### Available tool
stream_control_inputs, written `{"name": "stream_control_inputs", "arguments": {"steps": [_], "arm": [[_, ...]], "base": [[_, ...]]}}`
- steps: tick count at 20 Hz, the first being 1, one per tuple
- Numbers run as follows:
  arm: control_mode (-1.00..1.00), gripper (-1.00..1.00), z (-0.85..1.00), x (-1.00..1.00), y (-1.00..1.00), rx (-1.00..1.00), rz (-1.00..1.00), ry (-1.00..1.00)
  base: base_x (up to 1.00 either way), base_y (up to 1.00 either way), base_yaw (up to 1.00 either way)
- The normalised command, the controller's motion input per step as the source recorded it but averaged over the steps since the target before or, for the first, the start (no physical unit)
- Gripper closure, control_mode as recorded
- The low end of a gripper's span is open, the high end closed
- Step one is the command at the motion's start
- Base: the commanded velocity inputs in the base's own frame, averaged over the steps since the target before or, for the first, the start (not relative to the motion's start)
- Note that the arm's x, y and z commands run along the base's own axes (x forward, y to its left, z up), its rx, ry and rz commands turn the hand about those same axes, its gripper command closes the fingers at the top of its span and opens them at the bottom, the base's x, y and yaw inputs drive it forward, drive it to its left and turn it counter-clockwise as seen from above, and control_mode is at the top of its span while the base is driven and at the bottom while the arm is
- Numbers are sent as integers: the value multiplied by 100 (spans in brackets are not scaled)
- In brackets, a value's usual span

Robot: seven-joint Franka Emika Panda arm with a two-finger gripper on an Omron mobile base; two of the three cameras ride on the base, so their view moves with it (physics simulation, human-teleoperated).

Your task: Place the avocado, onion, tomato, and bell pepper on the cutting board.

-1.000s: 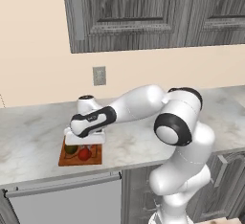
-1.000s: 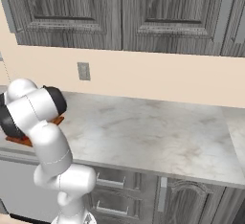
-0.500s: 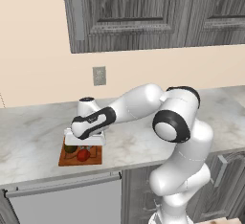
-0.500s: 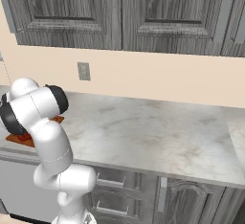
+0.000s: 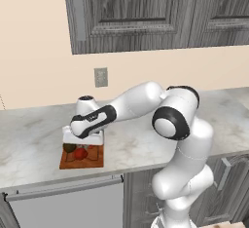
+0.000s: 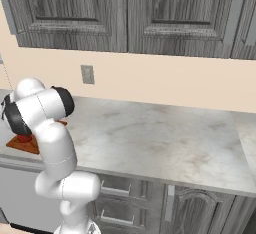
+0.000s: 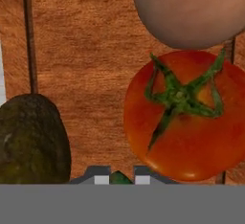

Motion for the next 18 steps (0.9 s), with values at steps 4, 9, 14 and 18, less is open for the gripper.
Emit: {"name": "stream_control_inputs", "arguments": {"steps": [4, 9, 14, 18], "arm": [[-100, -100, -36, -10, -19, 0, -2, 0], [-100, -100, -15, -30, -47, 0, -1, 0], [-100, -100, 24, -29, -40, 0, -1, -5], [-100, -100, 79, -5, -31, 0, 0, -4]], "base": [[0, 0, 0], [0, 0, 0], [0, 0, 0], [0, 0, 0]]}}
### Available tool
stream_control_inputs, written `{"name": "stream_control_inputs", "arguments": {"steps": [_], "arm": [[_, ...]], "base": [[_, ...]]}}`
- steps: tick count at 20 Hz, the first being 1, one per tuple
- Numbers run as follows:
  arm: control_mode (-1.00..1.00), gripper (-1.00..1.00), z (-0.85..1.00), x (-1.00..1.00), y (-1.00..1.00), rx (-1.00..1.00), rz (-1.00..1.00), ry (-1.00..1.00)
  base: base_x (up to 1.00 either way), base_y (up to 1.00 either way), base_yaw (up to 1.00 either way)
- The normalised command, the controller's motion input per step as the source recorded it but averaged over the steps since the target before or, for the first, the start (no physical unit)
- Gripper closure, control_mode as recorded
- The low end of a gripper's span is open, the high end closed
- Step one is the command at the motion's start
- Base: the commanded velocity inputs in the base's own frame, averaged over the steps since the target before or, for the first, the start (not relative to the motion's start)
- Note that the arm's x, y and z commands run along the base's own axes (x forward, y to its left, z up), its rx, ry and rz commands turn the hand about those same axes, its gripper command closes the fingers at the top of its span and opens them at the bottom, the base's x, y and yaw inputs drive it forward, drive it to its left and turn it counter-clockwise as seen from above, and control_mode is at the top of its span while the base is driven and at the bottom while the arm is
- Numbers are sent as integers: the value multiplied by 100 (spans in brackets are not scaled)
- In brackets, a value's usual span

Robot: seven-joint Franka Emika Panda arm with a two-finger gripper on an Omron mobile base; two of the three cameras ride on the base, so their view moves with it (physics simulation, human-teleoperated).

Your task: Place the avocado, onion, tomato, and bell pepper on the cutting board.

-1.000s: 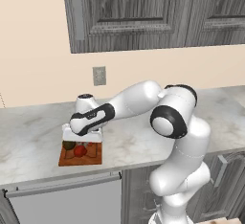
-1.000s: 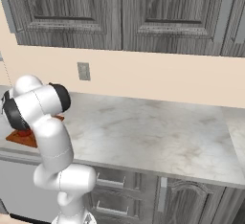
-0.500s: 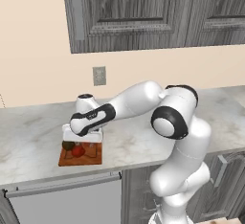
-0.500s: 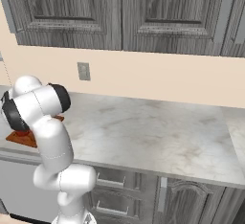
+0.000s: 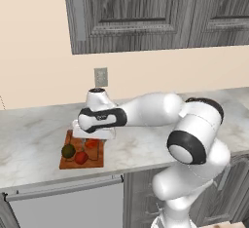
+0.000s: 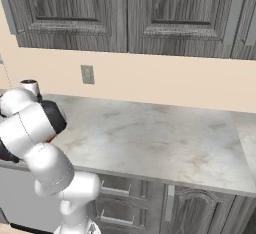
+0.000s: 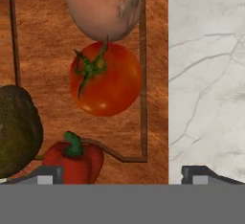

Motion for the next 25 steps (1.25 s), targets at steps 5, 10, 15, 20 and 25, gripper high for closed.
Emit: {"name": "stream_control_inputs", "arguments": {"steps": [5, 10, 15, 20, 25], "arm": [[-100, -100, 100, -6, -20, 0, 0, -4], [-100, -100, 80, -81, -7, 0, 0, -9], [-100, -100, 71, -100, -14, 0, -1, -10], [-100, -100, 74, -100, -31, 0, -1, -8], [-100, -100, 69, -88, -81, 1, -1, -4]], "base": [[0, 0, 0], [0, 0, 0], [0, 0, 0], [0, 0, 0], [0, 0, 0]]}}
